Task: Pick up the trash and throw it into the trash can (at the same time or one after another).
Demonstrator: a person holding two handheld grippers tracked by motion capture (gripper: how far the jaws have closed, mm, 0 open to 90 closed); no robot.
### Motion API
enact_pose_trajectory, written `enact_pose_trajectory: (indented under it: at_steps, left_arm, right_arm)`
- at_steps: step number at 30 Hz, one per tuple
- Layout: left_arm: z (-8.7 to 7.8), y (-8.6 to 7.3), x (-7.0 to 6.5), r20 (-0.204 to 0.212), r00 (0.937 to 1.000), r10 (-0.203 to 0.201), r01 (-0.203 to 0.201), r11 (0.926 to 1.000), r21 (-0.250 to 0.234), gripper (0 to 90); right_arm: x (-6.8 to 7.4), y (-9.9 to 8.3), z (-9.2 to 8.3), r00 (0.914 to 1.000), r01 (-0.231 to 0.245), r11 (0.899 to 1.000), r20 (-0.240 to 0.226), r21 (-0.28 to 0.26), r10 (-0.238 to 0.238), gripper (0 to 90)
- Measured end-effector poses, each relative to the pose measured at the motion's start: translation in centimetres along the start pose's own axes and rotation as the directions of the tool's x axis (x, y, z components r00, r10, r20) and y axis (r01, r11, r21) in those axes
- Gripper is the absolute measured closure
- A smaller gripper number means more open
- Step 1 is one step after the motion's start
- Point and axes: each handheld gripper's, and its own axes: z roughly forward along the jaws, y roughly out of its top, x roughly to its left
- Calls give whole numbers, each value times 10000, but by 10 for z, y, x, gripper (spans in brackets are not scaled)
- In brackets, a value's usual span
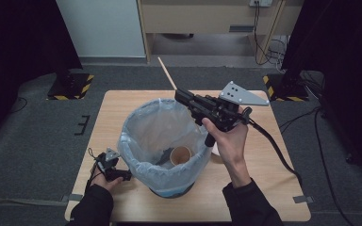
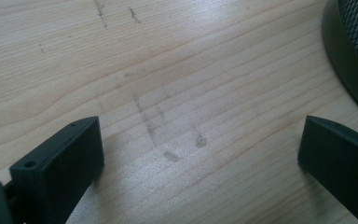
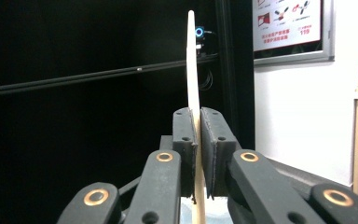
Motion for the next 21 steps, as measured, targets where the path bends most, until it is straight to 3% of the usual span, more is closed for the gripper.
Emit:
enact_pose_trajectory:
  at_steps: [2,8,11,12,14,15,19,21]
  left_arm:
    - [0,0,0,0,10000,0,0,10000,0,0]
    - [0,0,0,-1,10000,1,-1,10000,0,0]
    - [0,0,0,-2,10000,1,-1,10000,1,0]
    - [0,0,0,-1,10000,1,-1,10000,0,0]
    - [0,0,0,-2,10000,1,-1,10000,0,0]
    - [0,0,0,-2,10000,0,0,10000,-1,0]
    - [0,0,0,-2,10000,1,-1,10000,0,0]
    - [0,0,0,-5,10000,23,-23,10000,9,0]
  right_arm:
    - [1,-2,3,9999,18,9999,-160,128,-16,771]
    - [-3,-1,-7,10000,29,10000,8,26,-29,722]
    - [-12,2,-18,9993,-45,9998,366,-189,52,680]
    - [-21,4,-29,9968,57,9997,796,-226,-39,653]
    - [-23,5,-33,9957,81,9997,929,-244,-57,641]
    - [-31,5,-42,9916,102,9995,1294,-309,-61,587]
    - [-41,3,-55,9866,30,9990,1633,-449,44,568]
    - [-54,-3,-67,9789,29,9992,2045,-394,53,525]
